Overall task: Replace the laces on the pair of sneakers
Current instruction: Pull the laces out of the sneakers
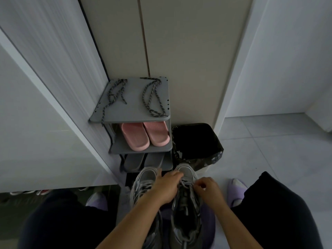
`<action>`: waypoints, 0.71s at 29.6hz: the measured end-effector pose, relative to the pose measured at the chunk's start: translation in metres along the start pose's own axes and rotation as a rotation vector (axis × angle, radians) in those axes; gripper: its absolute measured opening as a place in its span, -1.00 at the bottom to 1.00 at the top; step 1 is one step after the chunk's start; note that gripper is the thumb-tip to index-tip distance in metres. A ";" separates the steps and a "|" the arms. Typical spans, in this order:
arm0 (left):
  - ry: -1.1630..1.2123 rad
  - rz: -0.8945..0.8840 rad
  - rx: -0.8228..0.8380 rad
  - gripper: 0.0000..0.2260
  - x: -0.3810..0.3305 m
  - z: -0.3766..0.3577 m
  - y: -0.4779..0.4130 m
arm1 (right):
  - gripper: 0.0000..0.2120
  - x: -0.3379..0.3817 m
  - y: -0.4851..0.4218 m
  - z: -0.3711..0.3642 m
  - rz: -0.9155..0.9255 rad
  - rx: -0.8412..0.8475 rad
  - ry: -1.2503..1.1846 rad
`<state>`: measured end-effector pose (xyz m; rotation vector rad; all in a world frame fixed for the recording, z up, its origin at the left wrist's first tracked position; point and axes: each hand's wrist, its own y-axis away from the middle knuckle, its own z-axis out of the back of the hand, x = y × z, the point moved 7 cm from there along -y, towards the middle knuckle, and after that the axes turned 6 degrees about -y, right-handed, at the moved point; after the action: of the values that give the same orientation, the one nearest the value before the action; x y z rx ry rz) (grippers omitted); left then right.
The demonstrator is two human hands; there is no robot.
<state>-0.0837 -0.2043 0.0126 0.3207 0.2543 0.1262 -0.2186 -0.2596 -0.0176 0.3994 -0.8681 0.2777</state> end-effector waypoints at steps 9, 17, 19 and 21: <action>0.469 0.080 0.052 -0.86 0.009 0.008 0.015 | -0.87 0.004 0.009 -0.009 -0.160 0.169 -0.435; 0.625 0.351 -0.093 -0.90 0.014 -0.004 0.001 | -0.93 -0.002 0.001 -0.012 -0.130 0.030 -0.325; 0.623 0.349 -0.034 -0.87 0.014 -0.005 -0.001 | -0.90 0.000 -0.001 -0.012 -0.101 0.028 -0.280; 0.588 0.331 0.027 -0.89 0.013 -0.003 -0.004 | -0.90 0.000 -0.001 -0.014 -0.099 0.030 -0.249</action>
<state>-0.0718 -0.2049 0.0056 0.3454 0.7850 0.5475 -0.2088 -0.2546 -0.0262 0.5102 -1.0851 0.1516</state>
